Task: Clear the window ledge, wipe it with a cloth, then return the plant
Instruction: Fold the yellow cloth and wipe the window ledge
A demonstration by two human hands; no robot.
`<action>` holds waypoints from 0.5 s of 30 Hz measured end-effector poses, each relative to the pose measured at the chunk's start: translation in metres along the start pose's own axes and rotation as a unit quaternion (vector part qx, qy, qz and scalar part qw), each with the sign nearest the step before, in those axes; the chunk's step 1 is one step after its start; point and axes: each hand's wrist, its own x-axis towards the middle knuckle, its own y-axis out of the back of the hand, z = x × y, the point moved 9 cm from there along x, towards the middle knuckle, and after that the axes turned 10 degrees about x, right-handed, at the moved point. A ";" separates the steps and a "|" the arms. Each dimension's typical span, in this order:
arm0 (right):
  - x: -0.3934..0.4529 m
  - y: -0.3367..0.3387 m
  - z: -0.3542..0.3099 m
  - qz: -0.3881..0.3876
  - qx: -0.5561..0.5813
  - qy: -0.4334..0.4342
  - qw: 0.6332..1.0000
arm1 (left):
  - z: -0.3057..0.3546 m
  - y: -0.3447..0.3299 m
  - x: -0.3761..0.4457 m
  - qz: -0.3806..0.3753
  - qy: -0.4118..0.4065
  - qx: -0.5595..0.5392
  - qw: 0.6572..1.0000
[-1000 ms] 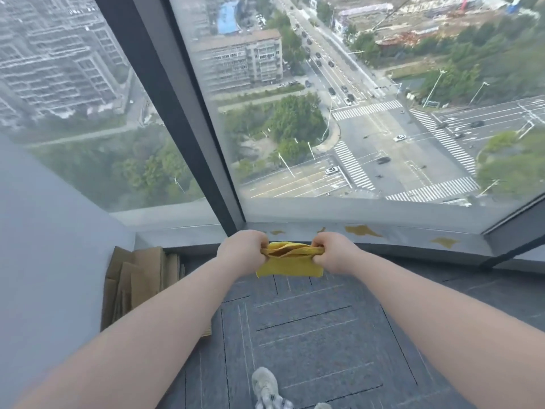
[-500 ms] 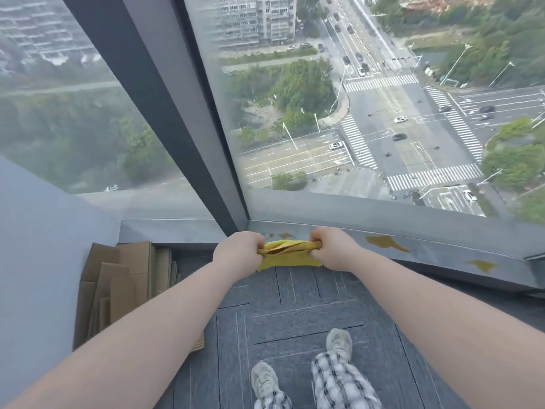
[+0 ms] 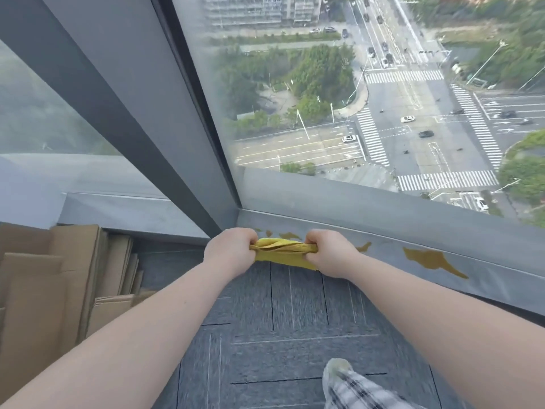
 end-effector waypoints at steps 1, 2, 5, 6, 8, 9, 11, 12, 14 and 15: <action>0.017 -0.011 0.011 0.004 0.001 0.003 1.000 | -0.003 -0.019 0.014 -0.002 0.000 0.003 1.000; 0.034 -0.022 0.021 0.007 0.002 0.007 1.000 | -0.006 -0.037 0.029 -0.004 0.000 0.008 1.000; 0.083 -0.046 0.042 0.022 -0.011 0.021 0.999 | -0.019 -0.073 0.074 0.017 0.000 0.012 1.000; 0.099 -0.049 0.045 0.034 -0.012 0.029 0.999 | -0.024 -0.079 0.089 0.032 0.003 0.007 0.999; 0.127 -0.049 0.044 0.069 -0.007 0.045 0.997 | -0.036 -0.081 0.115 0.068 0.016 -0.013 0.997; 0.138 -0.047 0.041 0.088 -0.006 0.058 0.994 | -0.041 -0.079 0.124 0.094 0.019 -0.026 0.995; 0.158 -0.043 0.035 0.129 -0.014 0.099 0.987 | -0.047 -0.073 0.139 0.162 0.009 -0.037 0.986; 0.166 -0.044 0.033 0.146 -0.025 0.125 0.981 | -0.048 -0.075 0.143 0.189 0.001 -0.033 0.982; 0.181 -0.055 0.037 0.151 -0.063 0.165 0.973 | -0.047 -0.089 0.152 0.196 -0.011 0.000 0.981; 0.189 -0.067 0.043 0.133 -0.096 0.175 0.971 | -0.046 -0.105 0.157 0.170 -0.013 0.036 0.985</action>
